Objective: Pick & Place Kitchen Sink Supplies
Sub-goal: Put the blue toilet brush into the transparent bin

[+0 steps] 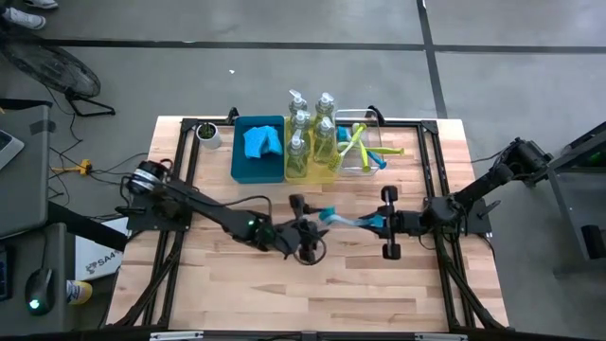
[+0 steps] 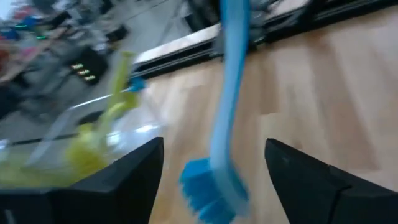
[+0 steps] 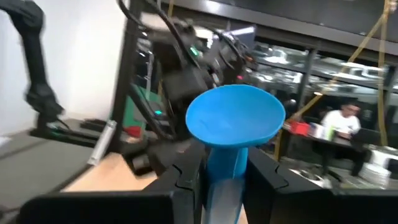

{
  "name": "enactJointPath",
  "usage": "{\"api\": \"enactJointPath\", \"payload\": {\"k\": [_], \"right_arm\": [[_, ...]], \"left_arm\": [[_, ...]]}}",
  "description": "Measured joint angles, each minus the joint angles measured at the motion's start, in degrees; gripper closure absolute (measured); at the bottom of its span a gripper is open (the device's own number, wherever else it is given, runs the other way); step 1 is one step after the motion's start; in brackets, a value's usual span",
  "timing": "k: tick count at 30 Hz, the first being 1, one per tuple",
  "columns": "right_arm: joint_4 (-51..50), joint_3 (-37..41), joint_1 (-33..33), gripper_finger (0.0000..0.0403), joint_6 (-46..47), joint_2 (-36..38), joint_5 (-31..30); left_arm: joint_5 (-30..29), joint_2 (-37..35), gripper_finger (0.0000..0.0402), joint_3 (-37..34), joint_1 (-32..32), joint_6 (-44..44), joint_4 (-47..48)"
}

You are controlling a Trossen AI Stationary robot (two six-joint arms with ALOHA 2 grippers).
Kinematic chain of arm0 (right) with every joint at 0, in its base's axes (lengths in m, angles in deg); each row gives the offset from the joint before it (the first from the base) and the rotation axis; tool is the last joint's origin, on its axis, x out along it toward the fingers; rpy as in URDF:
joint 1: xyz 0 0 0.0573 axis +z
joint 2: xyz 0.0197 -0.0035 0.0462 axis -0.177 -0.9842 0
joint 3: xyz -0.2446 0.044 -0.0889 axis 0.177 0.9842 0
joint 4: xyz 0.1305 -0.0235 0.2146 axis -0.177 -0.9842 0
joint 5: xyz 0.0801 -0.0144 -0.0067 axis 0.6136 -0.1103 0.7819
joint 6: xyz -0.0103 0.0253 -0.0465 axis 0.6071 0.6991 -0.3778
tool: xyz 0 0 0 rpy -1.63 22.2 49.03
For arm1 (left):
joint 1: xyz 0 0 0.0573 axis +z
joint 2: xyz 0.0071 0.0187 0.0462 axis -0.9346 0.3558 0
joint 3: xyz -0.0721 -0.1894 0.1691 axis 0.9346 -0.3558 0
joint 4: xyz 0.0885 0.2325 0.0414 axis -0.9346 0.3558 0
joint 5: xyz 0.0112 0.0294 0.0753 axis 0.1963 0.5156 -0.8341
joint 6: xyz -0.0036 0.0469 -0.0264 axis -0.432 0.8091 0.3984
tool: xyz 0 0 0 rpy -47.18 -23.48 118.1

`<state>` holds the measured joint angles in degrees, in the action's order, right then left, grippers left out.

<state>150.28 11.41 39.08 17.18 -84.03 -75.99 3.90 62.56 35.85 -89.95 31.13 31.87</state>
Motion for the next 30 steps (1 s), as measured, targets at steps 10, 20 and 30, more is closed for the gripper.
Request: {"api": "enactJointPath", "payload": {"k": [10,20,30], "right_arm": [[-1.43,0.0,0.0,0.0338,-6.16,1.13,-6.41],[-9.65,-0.02,0.16,0.0338,-15.26,10.63,-15.2],[-30.45,-7.97,-0.76,0.0338,-27.01,16.73,-26.16]], "left_arm": [[-13.56,-7.61,0.0121,0.09,-6.39,-11.06,16.6],[-15.39,-7.59,0.0122,0.04,-8.64,-33.66,34.62],[-16.2,-7.53,0.0122,-1.33,-8.51,-41.62,40.21]]}}
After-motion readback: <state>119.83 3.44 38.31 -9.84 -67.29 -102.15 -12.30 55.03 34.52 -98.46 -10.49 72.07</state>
